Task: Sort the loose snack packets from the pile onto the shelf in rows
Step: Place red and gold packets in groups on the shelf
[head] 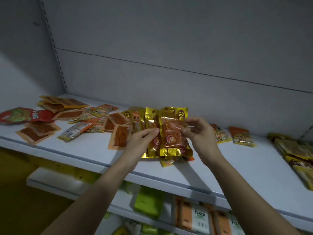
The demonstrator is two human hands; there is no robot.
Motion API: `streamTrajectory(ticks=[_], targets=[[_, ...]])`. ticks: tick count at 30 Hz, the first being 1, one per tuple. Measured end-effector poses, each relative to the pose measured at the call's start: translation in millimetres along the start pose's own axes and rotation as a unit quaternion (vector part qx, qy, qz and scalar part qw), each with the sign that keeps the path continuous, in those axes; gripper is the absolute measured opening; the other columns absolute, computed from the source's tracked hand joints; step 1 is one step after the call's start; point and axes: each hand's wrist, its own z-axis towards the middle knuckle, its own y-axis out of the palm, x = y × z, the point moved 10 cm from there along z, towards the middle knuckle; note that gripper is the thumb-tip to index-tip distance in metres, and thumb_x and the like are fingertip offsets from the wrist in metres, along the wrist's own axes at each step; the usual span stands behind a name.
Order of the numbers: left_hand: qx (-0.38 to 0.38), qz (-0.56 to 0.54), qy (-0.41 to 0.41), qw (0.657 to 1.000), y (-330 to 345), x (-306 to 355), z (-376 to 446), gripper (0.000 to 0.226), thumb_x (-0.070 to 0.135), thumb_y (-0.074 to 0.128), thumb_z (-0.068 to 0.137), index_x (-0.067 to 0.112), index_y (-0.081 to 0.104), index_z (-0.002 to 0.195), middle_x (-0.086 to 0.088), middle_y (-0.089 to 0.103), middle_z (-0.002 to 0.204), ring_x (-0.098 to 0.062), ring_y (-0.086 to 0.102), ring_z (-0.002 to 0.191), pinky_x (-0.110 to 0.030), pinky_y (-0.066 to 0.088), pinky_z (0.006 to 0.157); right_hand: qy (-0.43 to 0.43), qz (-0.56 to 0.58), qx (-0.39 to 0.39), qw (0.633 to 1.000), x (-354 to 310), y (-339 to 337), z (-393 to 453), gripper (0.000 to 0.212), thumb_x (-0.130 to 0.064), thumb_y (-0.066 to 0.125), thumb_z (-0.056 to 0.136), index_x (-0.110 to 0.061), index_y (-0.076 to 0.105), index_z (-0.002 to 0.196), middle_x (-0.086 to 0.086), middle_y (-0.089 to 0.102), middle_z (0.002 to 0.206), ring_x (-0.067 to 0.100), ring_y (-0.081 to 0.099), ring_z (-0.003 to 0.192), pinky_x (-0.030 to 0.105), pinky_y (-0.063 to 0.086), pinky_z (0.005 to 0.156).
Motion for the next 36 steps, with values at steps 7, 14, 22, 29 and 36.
streamTrajectory(ticks=[7, 14, 22, 29, 36], targets=[[-0.012, -0.019, -0.008, 1.000, 113, -2, -56, 0.024, 0.021, 0.077, 0.086, 0.033, 0.064, 0.102, 0.012, 0.067, 0.107, -0.012, 0.070, 0.099, -0.024, 0.058, 0.083, -0.010, -0.029, 0.053, 0.998, 9, -110, -70, 0.040, -0.009, 0.075, 0.085, -0.029, 0.056, 0.114, -0.012, 0.059, 0.111, 0.010, 0.060, 0.088, 0.015, 0.050, 0.064], [-0.047, -0.036, -0.025, 0.998, 247, -6, -132, 0.024, 0.022, 0.079, 0.085, 0.036, 0.065, 0.099, 0.006, 0.068, 0.112, -0.016, 0.070, 0.101, -0.038, 0.058, 0.093, 0.053, -0.040, 0.021, 0.998, 25, -236, -161, 0.064, -0.030, 0.070, 0.091, -0.043, 0.029, 0.140, -0.005, 0.058, 0.116, 0.006, 0.068, 0.087, 0.017, 0.052, 0.064], [-0.143, -0.043, -0.041, 0.988, 419, -6, -198, 0.031, 0.024, 0.081, 0.082, 0.034, 0.063, 0.105, 0.002, 0.064, 0.121, -0.025, 0.067, 0.110, -0.047, 0.055, 0.097, 0.050, -0.064, 0.124, 0.989, 16, -399, -249, 0.035, -0.030, 0.070, 0.091, -0.038, 0.055, 0.122, -0.007, 0.060, 0.118, 0.013, 0.071, 0.088, 0.024, 0.056, 0.070], [-0.218, -0.036, -0.057, 0.974, 536, -16, -227, 0.047, 0.022, 0.079, 0.084, 0.016, 0.063, 0.128, -0.004, 0.062, 0.128, -0.024, 0.067, 0.110, -0.046, 0.058, 0.093, 0.086, -0.081, 0.194, 0.974, 30, -510, -290, 0.036, -0.023, 0.070, 0.092, -0.032, 0.056, 0.124, -0.004, 0.061, 0.117, 0.007, 0.071, 0.079, 0.015, 0.050, 0.054], [-0.244, 0.003, -0.027, 0.969, 614, -19, -198, 0.038, 0.042, 0.074, 0.087, 0.024, 0.071, 0.120, 0.001, 0.068, 0.125, -0.020, 0.063, 0.118, -0.048, 0.050, 0.105, 0.106, -0.100, 0.226, 0.963, 57, -585, -270, 0.035, -0.019, 0.072, 0.090, -0.031, 0.060, 0.121, -0.007, 0.060, 0.113, 0.009, 0.063, 0.095, 0.015, 0.047, 0.064]])
